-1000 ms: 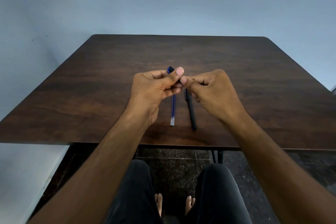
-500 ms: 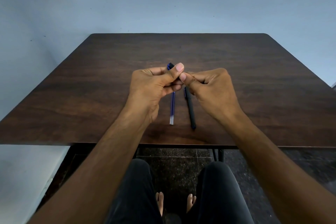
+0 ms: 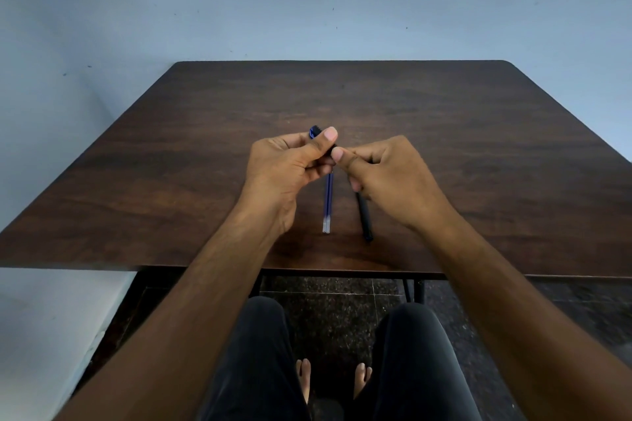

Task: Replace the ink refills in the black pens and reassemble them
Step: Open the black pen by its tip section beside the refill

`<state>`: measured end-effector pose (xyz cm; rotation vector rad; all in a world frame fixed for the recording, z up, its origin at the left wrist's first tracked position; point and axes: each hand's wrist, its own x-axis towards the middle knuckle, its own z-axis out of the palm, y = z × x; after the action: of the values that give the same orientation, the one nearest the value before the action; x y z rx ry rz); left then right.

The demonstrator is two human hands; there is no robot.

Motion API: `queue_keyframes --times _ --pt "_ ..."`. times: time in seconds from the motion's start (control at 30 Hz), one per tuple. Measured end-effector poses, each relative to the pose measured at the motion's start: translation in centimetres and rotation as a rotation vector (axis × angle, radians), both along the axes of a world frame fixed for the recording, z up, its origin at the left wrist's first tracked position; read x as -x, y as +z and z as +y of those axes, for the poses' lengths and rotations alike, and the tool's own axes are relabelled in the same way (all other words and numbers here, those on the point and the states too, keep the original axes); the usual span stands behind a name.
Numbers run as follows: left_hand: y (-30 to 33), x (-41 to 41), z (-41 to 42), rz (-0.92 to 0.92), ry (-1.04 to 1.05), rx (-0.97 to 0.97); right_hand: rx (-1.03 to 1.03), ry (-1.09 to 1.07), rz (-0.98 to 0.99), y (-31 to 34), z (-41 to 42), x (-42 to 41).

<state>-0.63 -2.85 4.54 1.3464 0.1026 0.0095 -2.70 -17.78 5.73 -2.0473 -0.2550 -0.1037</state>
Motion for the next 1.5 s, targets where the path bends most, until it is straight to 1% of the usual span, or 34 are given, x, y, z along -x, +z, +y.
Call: queue_keyframes --times 0.13,0.23,0.27,0.33,0.43,0.5,0.53,0.7,0.77,0.9,1.0,1.07,1.1,1.13,1.17,1.23,1.27,1.3,1.33,1.4,1.43,1.5 --pt "-0.7 -0.5 0.4 0.013 0.034 -0.006 -0.026 -0.061 0.189 -0.3 0.2 -0.2" --pt "-0.5 -0.8 1.0 0.003 0.078 0.018 -0.072 -0.066 0.27 -0.4 0.1 -0.1" --pt "-0.5 -1.0 1.4 -0.008 0.095 -0.001 -0.085 -0.071 0.285 -0.4 0.1 0.0" --pt "-0.4 -1.4 2.1 -0.033 0.105 -0.137 -0.109 -0.088 0.307 -0.4 0.0 0.0" --pt "-0.4 -1.9 2.9 -0.063 0.107 -0.491 -0.13 -0.116 0.308 -0.4 -0.2 -0.1" --pt "-0.6 -2.5 3.4 -0.047 0.113 -0.668 -0.129 -0.125 0.294 -0.4 -0.3 -0.1" --pt "-0.8 -2.8 3.5 -0.027 0.112 -0.724 -0.128 -0.127 0.284 -0.3 -0.4 0.0" --pt "-1.3 -3.6 3.2 0.038 0.09 -0.813 -0.122 -0.112 0.274 -0.4 -0.5 0.1" --pt "-1.2 -3.8 2.9 0.105 0.066 -0.867 -0.124 -0.11 0.271 -0.4 -0.6 0.0" --pt "-1.3 -4.6 2.7 0.197 0.024 -0.911 -0.124 -0.114 0.265 -0.5 -0.7 -0.1" --pt "-1.3 -5.2 2.6 0.24 -0.014 -1.046 -0.132 -0.11 0.259 -0.7 -0.8 -0.2" --pt "-1.6 -5.3 2.7 0.225 -0.012 -1.152 -0.134 -0.101 0.249 -0.9 -0.8 -0.3" --pt "-1.8 -5.1 2.8 0.171 0.006 -1.192 -0.132 -0.096 0.245 -0.9 -0.9 -0.3" --pt "-2.0 -4.8 2.9 0.076 0.04 -1.218 -0.13 -0.089 0.241 -0.9 -0.9 -0.3" --pt "-2.1 -4.3 3.0 -0.062 0.083 -1.219 -0.132 -0.081 0.237 -0.9 -1.0 -0.3" --pt "-2.1 -3.0 2.9 -0.357 0.167 -1.157 -0.152 -0.069 0.231 -0.9 -1.0 -0.3" --pt "-2.1 -2.4 2.7 -0.449 0.195 -1.084 -0.165 -0.068 0.229 -1.0 -1.0 -0.3" --pt "-1.9 -1.9 2.4 -0.479 0.204 -0.96 -0.178 -0.068 0.229 -1.0 -1.0 -0.3" --pt "-1.7 -1.3 2.1 -0.441 0.187 -0.794 -0.193 -0.068 0.23 -1.0 -0.9 -0.4" --pt "-1.2 -0.2 1.4 -0.28 0.079 -0.423 -0.235 -0.069 0.237 -1.0 -0.8 -0.4" --pt "-1.0 0.2 1.2 -0.202 0.016 -0.289 -0.255 -0.067 0.239 -1.0 -0.7 -0.4" --pt "-0.9 0.7 0.9 -0.095 -0.109 -0.13 -0.277 -0.058 0.233 -0.9 -0.5 -0.4"
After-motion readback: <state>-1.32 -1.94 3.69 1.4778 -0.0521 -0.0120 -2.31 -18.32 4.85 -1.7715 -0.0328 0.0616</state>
